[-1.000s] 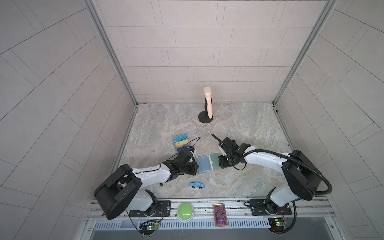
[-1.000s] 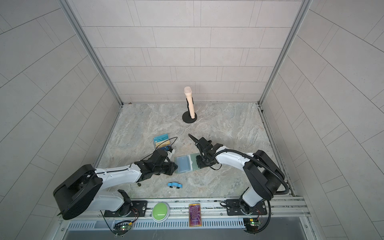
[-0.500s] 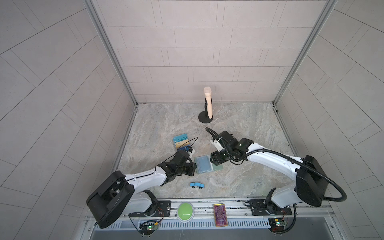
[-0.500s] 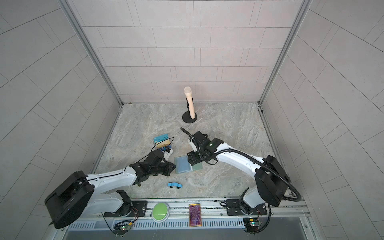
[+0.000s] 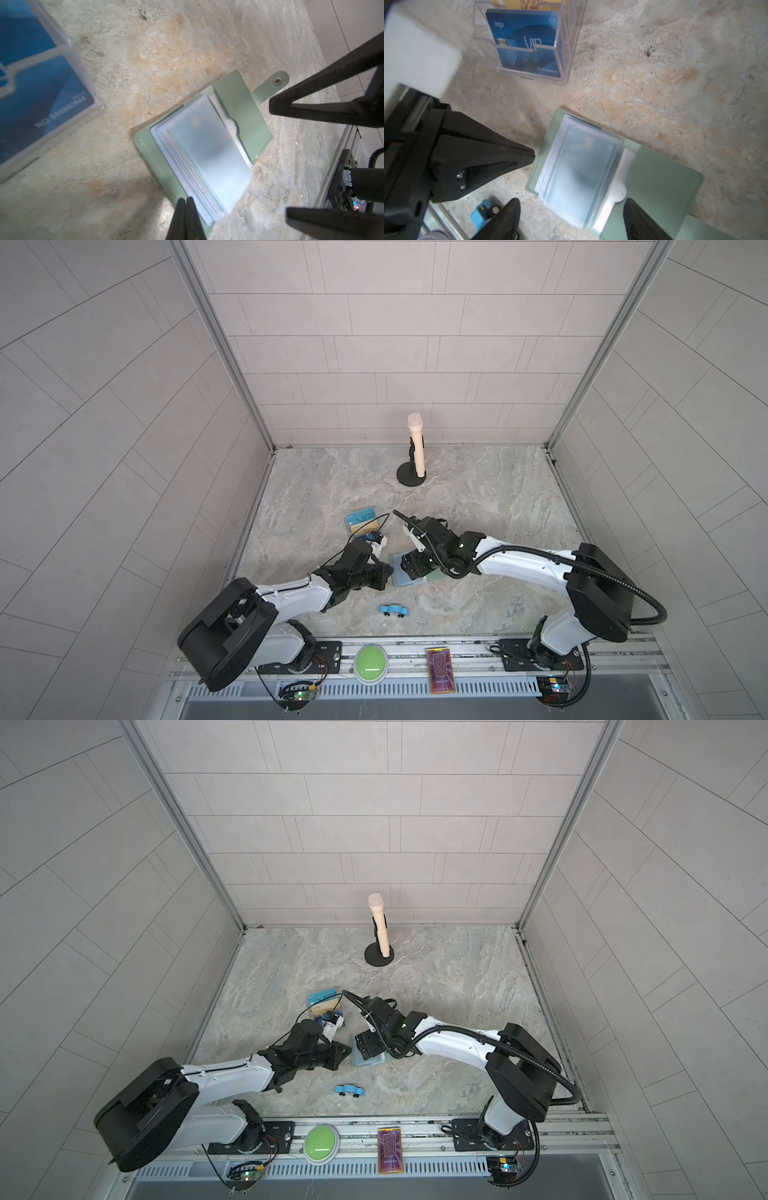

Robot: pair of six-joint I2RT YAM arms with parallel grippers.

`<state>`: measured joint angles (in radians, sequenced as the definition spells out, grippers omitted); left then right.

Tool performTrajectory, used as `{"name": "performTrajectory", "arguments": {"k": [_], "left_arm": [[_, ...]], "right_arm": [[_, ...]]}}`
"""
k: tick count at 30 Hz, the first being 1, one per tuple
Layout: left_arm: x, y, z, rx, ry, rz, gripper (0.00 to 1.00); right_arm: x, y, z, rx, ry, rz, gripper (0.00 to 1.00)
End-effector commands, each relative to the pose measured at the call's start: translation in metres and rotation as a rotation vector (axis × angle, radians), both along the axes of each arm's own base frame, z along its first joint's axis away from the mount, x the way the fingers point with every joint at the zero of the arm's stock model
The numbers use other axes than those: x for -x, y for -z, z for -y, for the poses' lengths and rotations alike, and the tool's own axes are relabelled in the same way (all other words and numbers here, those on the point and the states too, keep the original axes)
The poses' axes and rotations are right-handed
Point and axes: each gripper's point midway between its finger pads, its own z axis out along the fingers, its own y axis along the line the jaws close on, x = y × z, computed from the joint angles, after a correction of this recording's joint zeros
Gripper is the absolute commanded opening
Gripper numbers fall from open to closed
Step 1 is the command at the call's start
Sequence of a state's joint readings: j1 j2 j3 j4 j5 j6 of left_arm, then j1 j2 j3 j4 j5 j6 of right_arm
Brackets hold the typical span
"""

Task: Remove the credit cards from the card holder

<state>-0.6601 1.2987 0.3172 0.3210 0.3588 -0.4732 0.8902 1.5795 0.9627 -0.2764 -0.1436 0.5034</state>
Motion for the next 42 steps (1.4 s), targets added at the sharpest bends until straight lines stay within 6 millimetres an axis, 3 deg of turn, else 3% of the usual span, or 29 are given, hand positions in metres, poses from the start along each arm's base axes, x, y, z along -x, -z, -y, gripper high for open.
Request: {"name": "performTrajectory", "arguments": {"k": [1,13,21,28,33,42], "left_arm": [[-0.001,-0.007,0.009,0.052,0.043,0.033,0.0],[-0.001,0.013,0.011,0.05,0.04,-0.02,0.0],[0.006,0.028,0.001,0.017,0.017,-0.056,0.0],[0.011,0.04,-0.007,-0.012,-0.009,-0.086,0.0],[0.012,0.046,-0.01,-0.025,-0.022,-0.1,0.0],[0.013,0.053,-0.01,-0.027,-0.025,-0.118,0.0]], "right_arm": [[-0.01,0.01,0.002,0.02,0.052,0.038,0.8],[-0.006,0.034,-0.005,-0.004,0.07,0.01,0.79],[-0.006,0.045,-0.006,0.054,0.056,0.017,0.8],[-0.005,0.056,0.002,0.132,0.055,0.016,0.77],[-0.005,0.058,0.009,0.17,0.066,0.024,0.67],[-0.011,0.05,0.031,0.26,0.12,0.072,0.61]]}}
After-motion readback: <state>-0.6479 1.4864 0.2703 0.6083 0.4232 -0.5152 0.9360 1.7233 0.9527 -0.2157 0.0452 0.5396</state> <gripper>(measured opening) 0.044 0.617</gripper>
